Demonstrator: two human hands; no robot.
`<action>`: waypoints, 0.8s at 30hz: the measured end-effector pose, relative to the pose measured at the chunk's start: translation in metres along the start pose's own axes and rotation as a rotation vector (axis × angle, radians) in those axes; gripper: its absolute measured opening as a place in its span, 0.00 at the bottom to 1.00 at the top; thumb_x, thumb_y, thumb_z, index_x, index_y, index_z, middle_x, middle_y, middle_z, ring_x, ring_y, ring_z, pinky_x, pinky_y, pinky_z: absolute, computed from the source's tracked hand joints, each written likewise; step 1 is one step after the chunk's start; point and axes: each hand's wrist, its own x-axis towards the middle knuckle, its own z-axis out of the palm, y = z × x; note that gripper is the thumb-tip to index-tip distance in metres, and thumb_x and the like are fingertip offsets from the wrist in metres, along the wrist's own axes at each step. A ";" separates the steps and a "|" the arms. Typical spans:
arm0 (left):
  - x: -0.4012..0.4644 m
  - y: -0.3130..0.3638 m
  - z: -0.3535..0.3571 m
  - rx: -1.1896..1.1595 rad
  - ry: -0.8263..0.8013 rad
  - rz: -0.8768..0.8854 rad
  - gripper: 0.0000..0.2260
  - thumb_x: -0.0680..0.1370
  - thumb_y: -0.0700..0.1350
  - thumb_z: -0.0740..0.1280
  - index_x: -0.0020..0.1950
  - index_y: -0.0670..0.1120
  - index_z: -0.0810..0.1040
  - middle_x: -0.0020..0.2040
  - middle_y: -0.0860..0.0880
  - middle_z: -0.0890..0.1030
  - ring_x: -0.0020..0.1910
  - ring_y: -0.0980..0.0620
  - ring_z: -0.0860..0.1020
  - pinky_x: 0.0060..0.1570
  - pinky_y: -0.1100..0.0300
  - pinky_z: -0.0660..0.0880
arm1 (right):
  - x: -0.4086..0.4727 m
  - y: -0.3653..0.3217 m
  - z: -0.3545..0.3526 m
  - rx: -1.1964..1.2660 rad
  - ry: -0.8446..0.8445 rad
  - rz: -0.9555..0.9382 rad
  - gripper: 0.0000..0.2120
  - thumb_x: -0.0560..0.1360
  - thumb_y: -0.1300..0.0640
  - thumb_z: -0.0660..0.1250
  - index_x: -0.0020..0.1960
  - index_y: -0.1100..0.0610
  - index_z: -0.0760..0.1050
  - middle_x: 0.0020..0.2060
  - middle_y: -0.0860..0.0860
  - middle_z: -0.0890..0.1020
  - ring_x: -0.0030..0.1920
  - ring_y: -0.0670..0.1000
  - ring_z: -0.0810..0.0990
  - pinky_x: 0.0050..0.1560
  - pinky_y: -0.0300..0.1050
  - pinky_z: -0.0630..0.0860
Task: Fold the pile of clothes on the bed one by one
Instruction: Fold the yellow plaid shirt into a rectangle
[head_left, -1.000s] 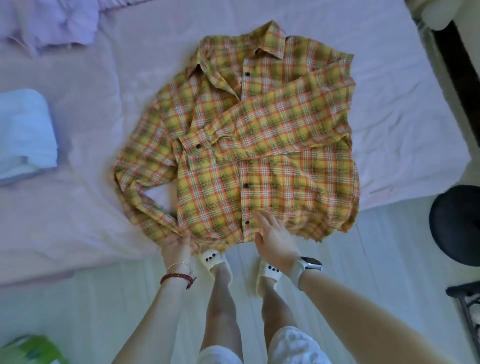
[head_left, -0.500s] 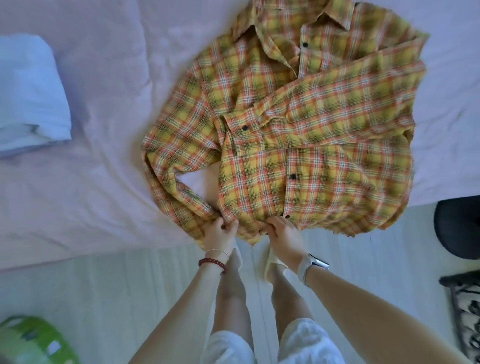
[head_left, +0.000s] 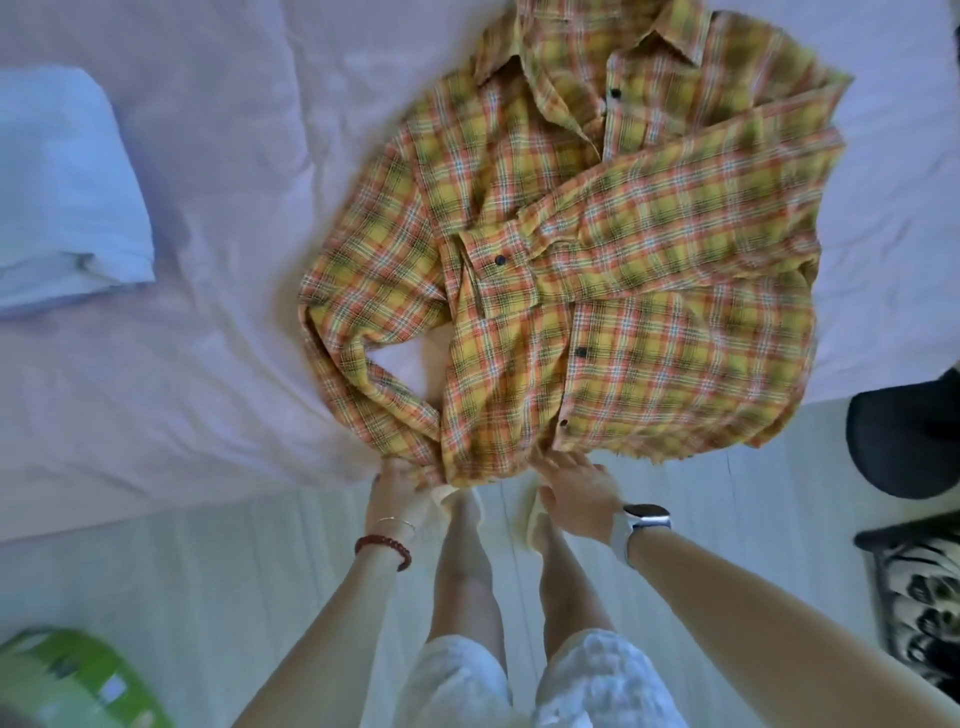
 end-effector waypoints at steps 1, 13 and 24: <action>0.001 0.001 -0.007 -0.036 0.024 -0.008 0.11 0.75 0.42 0.67 0.54 0.42 0.70 0.52 0.45 0.76 0.54 0.44 0.75 0.46 0.61 0.67 | 0.003 -0.004 -0.005 0.046 0.026 -0.011 0.21 0.80 0.54 0.54 0.72 0.49 0.61 0.70 0.50 0.66 0.70 0.54 0.63 0.66 0.52 0.65; 0.004 0.009 0.051 -0.476 -0.300 -0.386 0.10 0.76 0.43 0.68 0.36 0.45 0.71 0.31 0.51 0.75 0.36 0.50 0.72 0.38 0.57 0.70 | 0.019 -0.022 0.011 0.811 0.107 0.214 0.16 0.80 0.60 0.57 0.67 0.57 0.69 0.58 0.55 0.78 0.58 0.54 0.76 0.55 0.45 0.72; -0.015 0.012 0.064 -0.488 0.126 -0.031 0.17 0.78 0.42 0.62 0.30 0.45 0.61 0.29 0.49 0.65 0.33 0.48 0.67 0.32 0.59 0.64 | 0.007 0.000 0.024 0.213 0.146 -0.067 0.22 0.78 0.53 0.60 0.71 0.50 0.63 0.68 0.46 0.66 0.67 0.50 0.64 0.65 0.49 0.66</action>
